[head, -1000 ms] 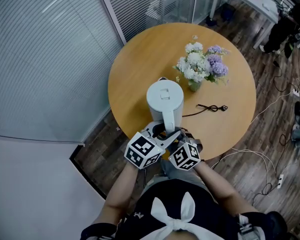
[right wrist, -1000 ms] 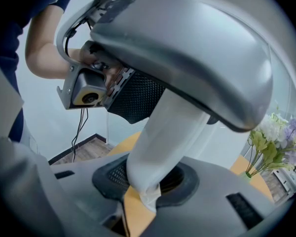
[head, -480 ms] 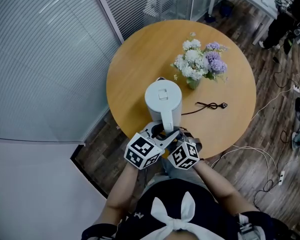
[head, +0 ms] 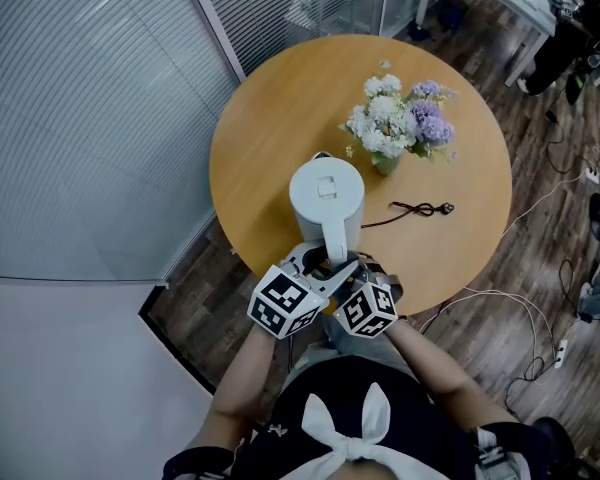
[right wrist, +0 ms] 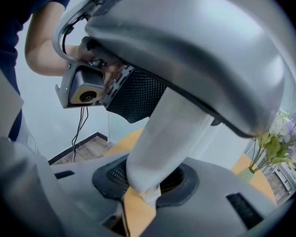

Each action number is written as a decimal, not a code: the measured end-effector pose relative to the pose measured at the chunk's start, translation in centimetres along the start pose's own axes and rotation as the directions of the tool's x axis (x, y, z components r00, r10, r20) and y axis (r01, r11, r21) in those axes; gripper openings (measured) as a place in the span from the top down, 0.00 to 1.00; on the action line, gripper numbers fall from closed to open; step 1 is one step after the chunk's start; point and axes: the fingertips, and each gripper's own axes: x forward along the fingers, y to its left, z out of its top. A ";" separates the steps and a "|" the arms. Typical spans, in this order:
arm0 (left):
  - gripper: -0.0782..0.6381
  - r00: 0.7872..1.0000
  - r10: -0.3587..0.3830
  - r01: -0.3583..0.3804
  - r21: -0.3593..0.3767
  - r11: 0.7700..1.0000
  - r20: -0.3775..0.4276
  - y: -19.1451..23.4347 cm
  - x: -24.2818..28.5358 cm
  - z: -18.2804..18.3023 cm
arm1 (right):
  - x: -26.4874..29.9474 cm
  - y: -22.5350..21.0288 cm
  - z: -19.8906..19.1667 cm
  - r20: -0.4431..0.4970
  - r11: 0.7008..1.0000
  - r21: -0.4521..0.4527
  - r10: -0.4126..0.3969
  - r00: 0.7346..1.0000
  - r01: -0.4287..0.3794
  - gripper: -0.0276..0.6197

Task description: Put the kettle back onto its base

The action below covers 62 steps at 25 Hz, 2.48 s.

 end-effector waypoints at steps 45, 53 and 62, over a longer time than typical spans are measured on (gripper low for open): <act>0.66 0.997 0.069 -0.068 0.012 0.998 -0.045 -1.1 0.0 -3.5 | 1.0 1.8 -2.9 -0.054 0.986 -0.166 -0.026 0.998 0.017 0.78; 0.66 0.996 0.046 -0.044 0.039 0.998 -0.071 -1.8 1.1 -4.1 | 0.7 1.8 -3.3 -0.006 0.993 -0.107 -0.044 0.999 0.043 0.77; 0.65 0.999 0.017 -0.017 0.021 1.000 -0.027 -2.0 1.4 -4.5 | 0.8 1.9 -3.6 0.025 0.994 -0.096 -0.045 0.999 0.047 0.78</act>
